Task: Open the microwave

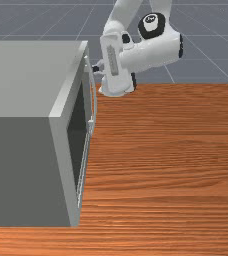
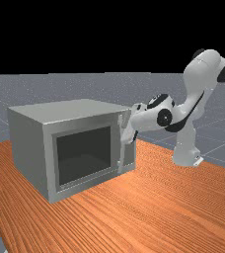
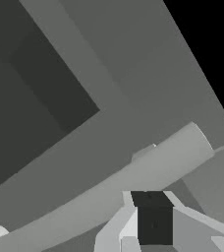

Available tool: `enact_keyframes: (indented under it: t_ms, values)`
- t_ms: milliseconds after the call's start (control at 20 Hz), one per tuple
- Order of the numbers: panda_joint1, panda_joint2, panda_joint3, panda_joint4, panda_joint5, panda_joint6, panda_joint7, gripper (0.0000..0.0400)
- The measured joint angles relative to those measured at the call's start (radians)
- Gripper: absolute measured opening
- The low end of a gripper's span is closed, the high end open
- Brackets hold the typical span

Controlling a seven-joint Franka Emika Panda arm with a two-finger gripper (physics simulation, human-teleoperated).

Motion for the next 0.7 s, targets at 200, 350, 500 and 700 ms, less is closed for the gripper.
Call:
enact_keyframes:
  t_ms: [200,350,500,700]
  values:
    - [-0.031,0.054,0.011,0.023,0.049,0.004,0.140,0.0000]
    - [0.020,0.081,-0.045,-0.003,0.040,0.055,0.313,0.0000]
    - [0.031,0.104,-0.065,0.011,0.051,0.071,0.401,0.0000]
    - [0.032,0.160,-0.081,0.013,0.046,0.106,0.538,0.0000]
